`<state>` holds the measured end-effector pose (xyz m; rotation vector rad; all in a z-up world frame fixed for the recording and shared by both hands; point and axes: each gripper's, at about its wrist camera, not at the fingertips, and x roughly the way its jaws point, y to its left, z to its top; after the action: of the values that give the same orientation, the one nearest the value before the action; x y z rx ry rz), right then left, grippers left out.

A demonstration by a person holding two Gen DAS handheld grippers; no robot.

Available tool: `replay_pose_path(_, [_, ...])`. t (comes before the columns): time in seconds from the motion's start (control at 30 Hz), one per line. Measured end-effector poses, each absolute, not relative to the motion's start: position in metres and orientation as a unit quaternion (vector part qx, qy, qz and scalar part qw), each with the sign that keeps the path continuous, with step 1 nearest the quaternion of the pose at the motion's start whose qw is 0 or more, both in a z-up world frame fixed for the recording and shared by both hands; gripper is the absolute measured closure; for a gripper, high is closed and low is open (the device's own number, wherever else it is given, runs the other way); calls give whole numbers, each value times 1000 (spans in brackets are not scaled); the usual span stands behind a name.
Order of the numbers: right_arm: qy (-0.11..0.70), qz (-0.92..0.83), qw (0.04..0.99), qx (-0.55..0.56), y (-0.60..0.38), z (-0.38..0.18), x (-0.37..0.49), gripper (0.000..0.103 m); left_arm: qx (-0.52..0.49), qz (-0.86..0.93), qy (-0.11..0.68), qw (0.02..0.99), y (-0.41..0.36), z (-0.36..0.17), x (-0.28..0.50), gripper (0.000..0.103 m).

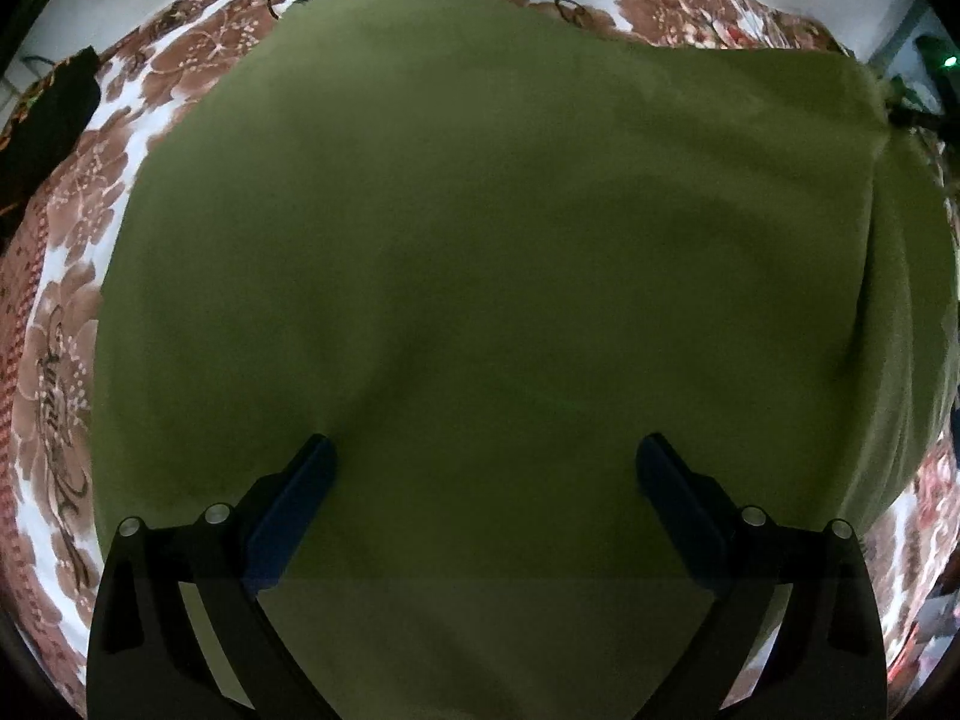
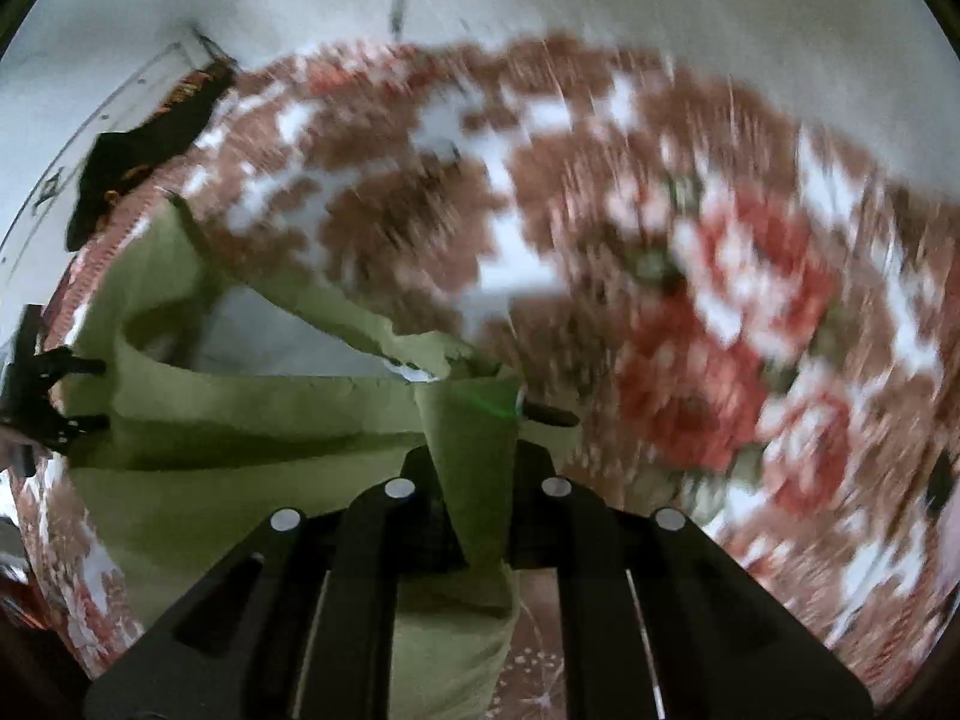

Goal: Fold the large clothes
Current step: 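Grasp and tuck the jacket edge with the right gripper, then open both grippers above the folded jacket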

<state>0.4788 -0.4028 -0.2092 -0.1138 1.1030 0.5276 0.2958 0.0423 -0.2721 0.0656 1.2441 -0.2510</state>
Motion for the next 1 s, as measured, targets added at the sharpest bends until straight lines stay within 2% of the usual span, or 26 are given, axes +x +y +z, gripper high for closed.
replay_pose_path(0.2, [551, 241, 799, 24, -426, -298, 476, 88, 68, -122, 579, 803, 29, -290, 300, 5])
replay_pose_path(0.23, [554, 239, 797, 35, -426, -309, 474, 83, 62, -123, 578, 804, 30, -293, 302, 5])
replay_pose_path(0.27, [554, 233, 799, 36, -425, -315, 472, 72, 60, -124, 578, 804, 31, -293, 304, 5])
replay_pose_path(0.3, [551, 228, 802, 37, -423, -319, 470, 71, 60, -124, 577, 805, 32, -293, 305, 5])
replay_pose_path(0.33, [545, 225, 806, 40, -423, -319, 469, 63, 61, -125, 577, 805, 31, -293, 304, 5])
replay_pose_path(0.37, [538, 219, 813, 42, -423, -315, 467, 45, 65, -126, 576, 805, 31, -291, 304, 5])
replay_pose_path(0.4, [532, 216, 817, 47, -424, -311, 466, 33, 70, -129, 575, 805, 30, -289, 305, 5])
replay_pose_path(0.43, [527, 212, 822, 53, -426, -304, 465, 15, 72, -132, 574, 805, 30, -287, 304, 5])
replay_pose_path(0.47, [523, 208, 825, 57, -428, -298, 464, 10, 74, -135, 573, 805, 30, -284, 304, 5])
replay_pose_path(0.67, [486, 217, 843, 82, -428, -230, 448, 9, 26, -149, 538, 829, 45, -243, 302, 5])
replay_pose_path(0.8, [464, 225, 852, 92, -420, -186, 423, 5, 66, -141, 497, 854, 60, -205, 320, 5])
replay_pose_path(1.0, [460, 213, 860, 60, -403, -164, 396, 5, 94, -129, 493, 855, 81, -183, 369, 5])
